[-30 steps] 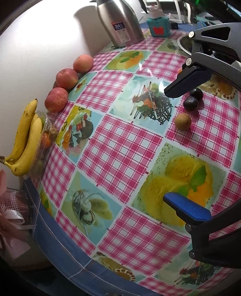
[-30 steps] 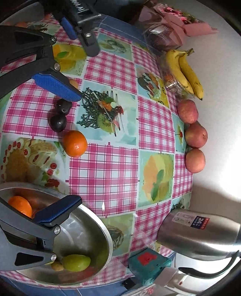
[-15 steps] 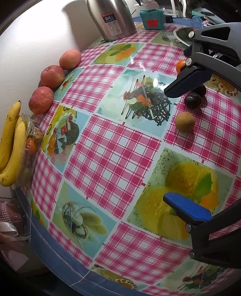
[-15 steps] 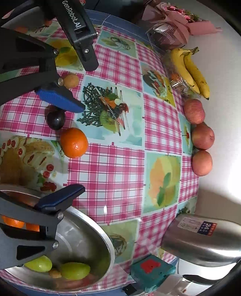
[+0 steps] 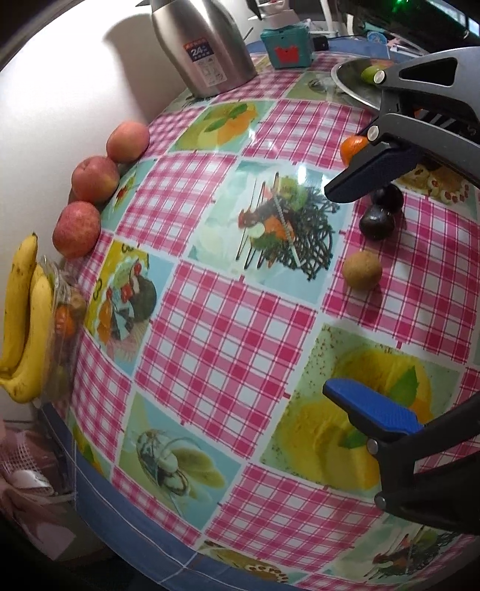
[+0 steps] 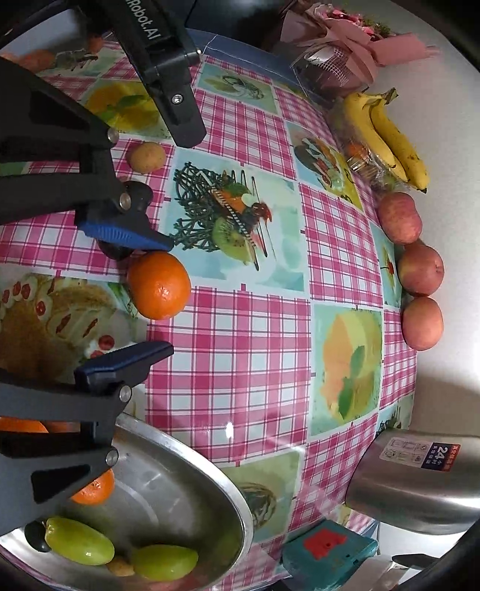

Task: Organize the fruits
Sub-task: 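Move the right tool toward the tangerine while the left tool approaches the dark plums, then close the right tool on the tangerine while the left tool closes on a dark plum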

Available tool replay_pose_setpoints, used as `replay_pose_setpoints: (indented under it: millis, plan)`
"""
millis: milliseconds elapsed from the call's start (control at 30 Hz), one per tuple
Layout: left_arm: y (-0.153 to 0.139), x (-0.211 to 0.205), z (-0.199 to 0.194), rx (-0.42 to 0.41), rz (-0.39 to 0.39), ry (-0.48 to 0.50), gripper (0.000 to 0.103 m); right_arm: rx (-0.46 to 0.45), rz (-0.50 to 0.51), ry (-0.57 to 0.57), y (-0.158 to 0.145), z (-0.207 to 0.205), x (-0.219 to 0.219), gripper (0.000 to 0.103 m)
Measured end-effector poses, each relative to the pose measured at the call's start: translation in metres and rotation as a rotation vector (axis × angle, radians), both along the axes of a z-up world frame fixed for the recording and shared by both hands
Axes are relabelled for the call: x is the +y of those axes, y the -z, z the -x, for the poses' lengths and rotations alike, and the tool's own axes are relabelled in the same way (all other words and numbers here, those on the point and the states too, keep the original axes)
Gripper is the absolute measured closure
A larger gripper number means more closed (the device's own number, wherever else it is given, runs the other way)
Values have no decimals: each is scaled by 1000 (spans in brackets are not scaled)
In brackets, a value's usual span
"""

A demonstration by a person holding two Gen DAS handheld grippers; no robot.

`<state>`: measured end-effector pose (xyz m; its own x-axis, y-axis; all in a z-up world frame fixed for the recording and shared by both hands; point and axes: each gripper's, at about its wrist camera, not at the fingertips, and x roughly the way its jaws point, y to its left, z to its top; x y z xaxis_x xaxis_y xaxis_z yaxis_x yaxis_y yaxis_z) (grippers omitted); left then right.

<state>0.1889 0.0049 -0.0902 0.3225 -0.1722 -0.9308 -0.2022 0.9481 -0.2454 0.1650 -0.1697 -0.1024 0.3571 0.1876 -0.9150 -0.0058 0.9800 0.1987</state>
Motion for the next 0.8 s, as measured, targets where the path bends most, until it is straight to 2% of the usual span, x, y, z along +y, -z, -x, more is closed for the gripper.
replay_pose_setpoints:
  millis: [167,400,567,667,800]
  plan:
    - [-1,-7,0,2,12,27,15,1,-36,5,0,1,-1,65]
    - [-6,-16,1,0,20,83,33,10,-48,2,-2,4,-1,65]
    - [-8,-21,1,4,37,108,49,32,-63,24,-1,5,-5,65]
    - [-8,-25,2,15,63,124,55,48,-72,48,-2,8,-12,65]
    - [-9,-31,1,24,99,140,56,63,-83,69,-3,12,-18,65]
